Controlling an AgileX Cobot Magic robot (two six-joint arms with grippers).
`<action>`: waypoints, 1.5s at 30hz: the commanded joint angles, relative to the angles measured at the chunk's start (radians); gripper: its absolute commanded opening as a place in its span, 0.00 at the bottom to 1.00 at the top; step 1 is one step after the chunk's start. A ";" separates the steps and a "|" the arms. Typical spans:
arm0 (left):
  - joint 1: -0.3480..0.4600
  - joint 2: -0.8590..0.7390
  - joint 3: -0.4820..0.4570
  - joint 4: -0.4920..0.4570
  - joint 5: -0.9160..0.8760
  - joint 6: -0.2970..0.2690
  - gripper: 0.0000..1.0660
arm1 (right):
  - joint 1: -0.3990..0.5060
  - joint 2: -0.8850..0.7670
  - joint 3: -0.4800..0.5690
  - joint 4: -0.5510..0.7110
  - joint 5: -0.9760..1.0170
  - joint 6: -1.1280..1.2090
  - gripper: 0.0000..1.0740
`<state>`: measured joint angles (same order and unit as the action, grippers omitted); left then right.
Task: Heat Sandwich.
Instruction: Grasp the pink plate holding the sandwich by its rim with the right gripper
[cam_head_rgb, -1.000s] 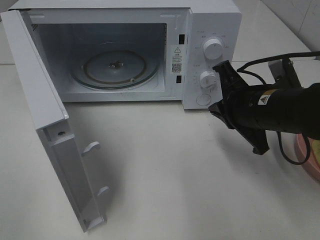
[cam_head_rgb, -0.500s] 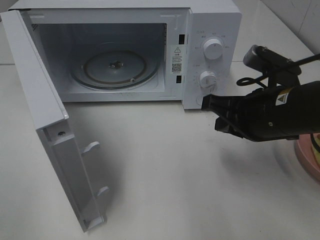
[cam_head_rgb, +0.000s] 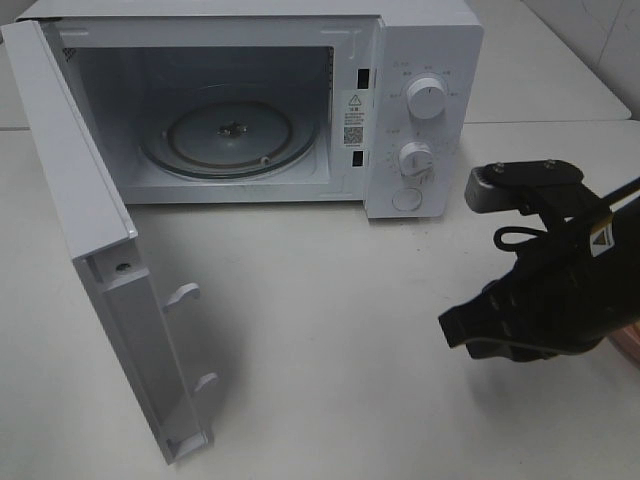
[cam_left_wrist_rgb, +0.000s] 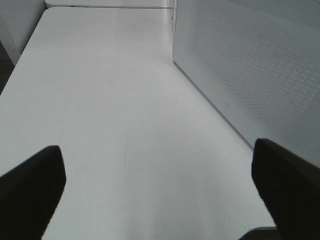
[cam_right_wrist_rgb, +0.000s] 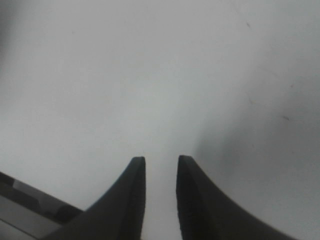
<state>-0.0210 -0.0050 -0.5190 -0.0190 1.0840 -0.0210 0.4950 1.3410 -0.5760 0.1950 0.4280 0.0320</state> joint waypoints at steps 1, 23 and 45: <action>-0.005 -0.023 0.002 0.003 -0.014 0.002 0.90 | -0.007 -0.020 0.001 -0.042 0.075 -0.012 0.33; -0.005 -0.022 0.002 0.003 -0.014 0.002 0.90 | -0.127 -0.055 -0.148 -0.232 0.246 0.006 0.80; -0.005 -0.022 0.002 0.003 -0.014 0.002 0.90 | -0.461 0.030 -0.162 -0.312 0.186 0.003 0.76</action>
<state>-0.0210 -0.0050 -0.5190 -0.0190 1.0840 -0.0210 0.0470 1.3520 -0.7300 -0.1090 0.6310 0.0360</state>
